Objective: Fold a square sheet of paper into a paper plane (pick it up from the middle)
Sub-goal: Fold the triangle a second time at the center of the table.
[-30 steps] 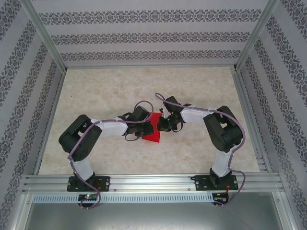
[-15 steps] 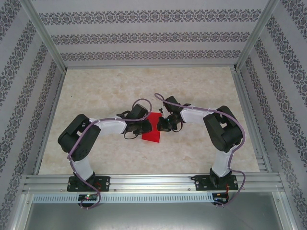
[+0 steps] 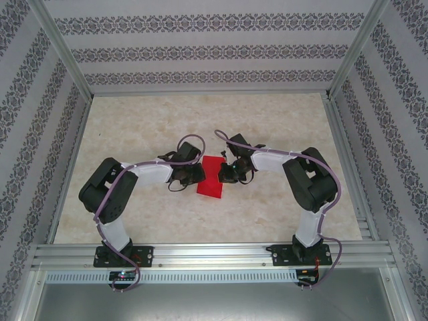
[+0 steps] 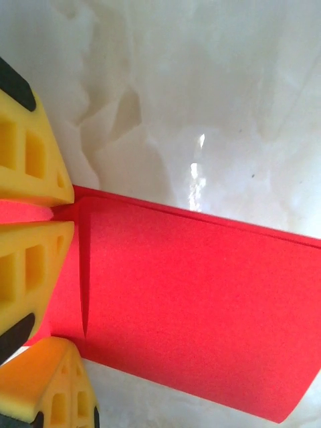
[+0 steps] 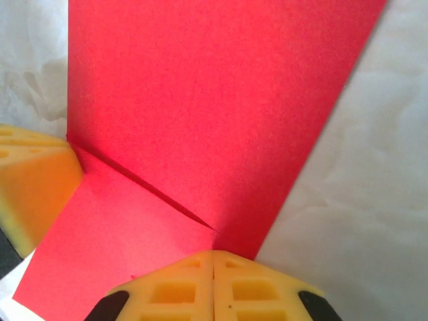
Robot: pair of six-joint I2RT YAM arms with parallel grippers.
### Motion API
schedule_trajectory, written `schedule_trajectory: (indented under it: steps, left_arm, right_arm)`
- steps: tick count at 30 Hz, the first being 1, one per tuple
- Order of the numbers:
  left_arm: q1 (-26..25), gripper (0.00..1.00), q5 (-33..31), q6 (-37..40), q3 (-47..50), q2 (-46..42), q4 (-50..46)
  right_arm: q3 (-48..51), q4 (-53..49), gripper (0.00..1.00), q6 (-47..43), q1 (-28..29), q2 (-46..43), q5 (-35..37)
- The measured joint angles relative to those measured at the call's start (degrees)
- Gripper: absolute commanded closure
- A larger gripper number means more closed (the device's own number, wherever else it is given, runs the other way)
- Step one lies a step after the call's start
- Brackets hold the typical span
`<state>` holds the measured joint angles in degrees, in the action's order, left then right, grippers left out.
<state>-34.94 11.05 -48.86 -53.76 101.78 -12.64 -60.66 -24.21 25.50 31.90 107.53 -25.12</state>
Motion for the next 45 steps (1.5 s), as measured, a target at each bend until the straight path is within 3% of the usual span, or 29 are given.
schedule_trajectory:
  steps: [8,14,26,37,45]
  left_arm:
    - [1.07,0.84,-0.87,2.38,-0.92,-2.6,-2.89]
    - [-0.85,0.85,1.57,2.27,-0.13,-8.55,1.42]
    - [-2.36,0.88,3.06,0.42,-0.07,1.49,4.0]
    - [-0.87,0.87,2.32,-0.46,3.32,-0.39,6.49]
    - [1.84,0.87,0.66,0.85,2.8,-1.42,2.71]
  right_arm:
    - [-0.04,0.0,0.93,0.0,0.0,0.02,0.02]
    - [-0.17,-0.07,0.93,0.0,0.04,0.13,0.02]
    - [-0.26,-0.17,0.93,-0.02,0.26,0.17,0.11]
    - [-1.62,-0.7,0.94,-0.39,0.44,1.18,0.5]
    - [-1.86,-0.74,0.94,-1.29,0.74,1.29,1.22]
